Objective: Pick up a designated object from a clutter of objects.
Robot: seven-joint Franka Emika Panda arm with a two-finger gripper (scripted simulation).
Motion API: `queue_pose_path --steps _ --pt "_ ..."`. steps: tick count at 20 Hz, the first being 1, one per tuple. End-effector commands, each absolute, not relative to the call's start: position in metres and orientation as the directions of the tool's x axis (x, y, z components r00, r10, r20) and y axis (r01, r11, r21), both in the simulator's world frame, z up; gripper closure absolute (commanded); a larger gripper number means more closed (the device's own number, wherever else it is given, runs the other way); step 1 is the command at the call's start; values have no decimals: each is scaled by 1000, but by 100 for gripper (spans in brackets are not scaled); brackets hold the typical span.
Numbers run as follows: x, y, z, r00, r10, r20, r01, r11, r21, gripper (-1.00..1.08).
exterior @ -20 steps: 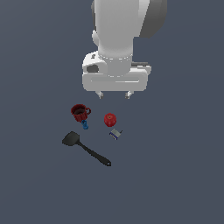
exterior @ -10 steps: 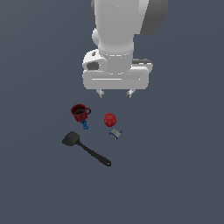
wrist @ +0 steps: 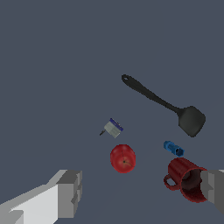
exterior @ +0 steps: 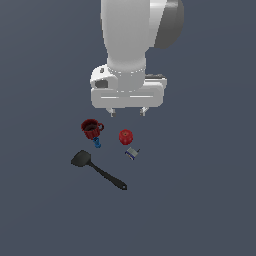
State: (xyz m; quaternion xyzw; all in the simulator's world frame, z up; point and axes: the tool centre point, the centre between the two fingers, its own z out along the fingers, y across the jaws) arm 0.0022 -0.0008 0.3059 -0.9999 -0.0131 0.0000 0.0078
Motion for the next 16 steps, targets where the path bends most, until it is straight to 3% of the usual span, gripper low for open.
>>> queue_pose_path --steps 1,16 --pt "3 -7 297 999 52 0 52 -999 -15 -92" --pt "-1 -67 220 955 296 3 296 -955 -7 -92"
